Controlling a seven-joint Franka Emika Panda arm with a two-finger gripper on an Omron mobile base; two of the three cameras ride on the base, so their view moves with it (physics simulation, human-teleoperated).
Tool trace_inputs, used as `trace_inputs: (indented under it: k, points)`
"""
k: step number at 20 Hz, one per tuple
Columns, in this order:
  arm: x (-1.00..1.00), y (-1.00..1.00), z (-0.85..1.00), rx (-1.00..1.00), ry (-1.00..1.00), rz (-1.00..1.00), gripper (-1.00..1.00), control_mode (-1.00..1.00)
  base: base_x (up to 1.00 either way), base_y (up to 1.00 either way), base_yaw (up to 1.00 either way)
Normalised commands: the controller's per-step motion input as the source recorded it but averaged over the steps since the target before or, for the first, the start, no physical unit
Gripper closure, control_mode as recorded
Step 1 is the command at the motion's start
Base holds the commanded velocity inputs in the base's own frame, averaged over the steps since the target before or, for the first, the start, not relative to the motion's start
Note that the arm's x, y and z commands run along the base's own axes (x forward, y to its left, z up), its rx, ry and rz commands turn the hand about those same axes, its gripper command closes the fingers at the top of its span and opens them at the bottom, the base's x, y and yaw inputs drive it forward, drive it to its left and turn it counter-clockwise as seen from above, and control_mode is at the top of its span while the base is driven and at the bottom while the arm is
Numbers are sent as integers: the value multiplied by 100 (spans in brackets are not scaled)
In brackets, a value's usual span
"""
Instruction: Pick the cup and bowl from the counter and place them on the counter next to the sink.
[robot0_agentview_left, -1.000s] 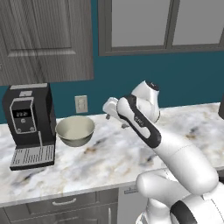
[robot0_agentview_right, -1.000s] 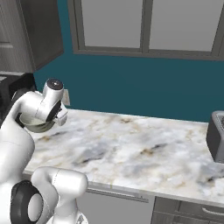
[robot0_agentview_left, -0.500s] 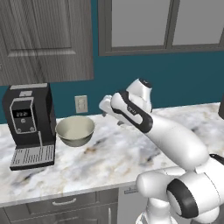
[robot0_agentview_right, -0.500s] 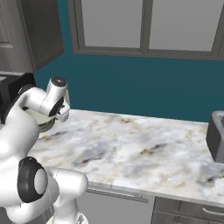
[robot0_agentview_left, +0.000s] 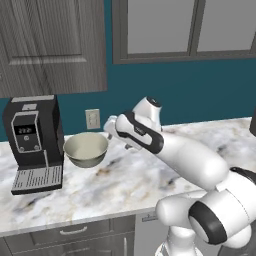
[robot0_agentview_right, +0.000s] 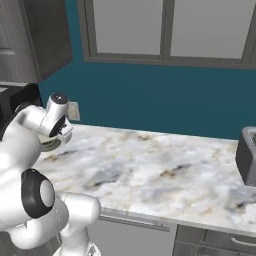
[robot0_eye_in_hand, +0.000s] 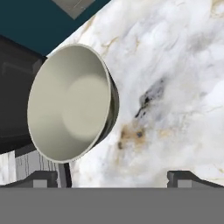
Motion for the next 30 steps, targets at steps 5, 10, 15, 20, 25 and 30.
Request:
trace_inputs:
  k: [5, 10, 15, 20, 25, 30]
  points:
    - [12, 15, -22, 0, 0, 0, -100, -100, 0, 0, 0]
    - [15, 14, -13, 0, 0, 0, -100, -100, 0, 0, 0]
    - [26, 5, -5, 0, 0, 0, -100, -100, 0, 0, 0]
    - [39, 0, -12, 0, 0, 0, -100, -100, 0, 0, 0]
    - [27, 0, -17, 0, 1, 0, -100, -100, 0, 0, 0]
    - [15, 1, -22, 0, 0, 0, -100, -100, 0, 0, 0]
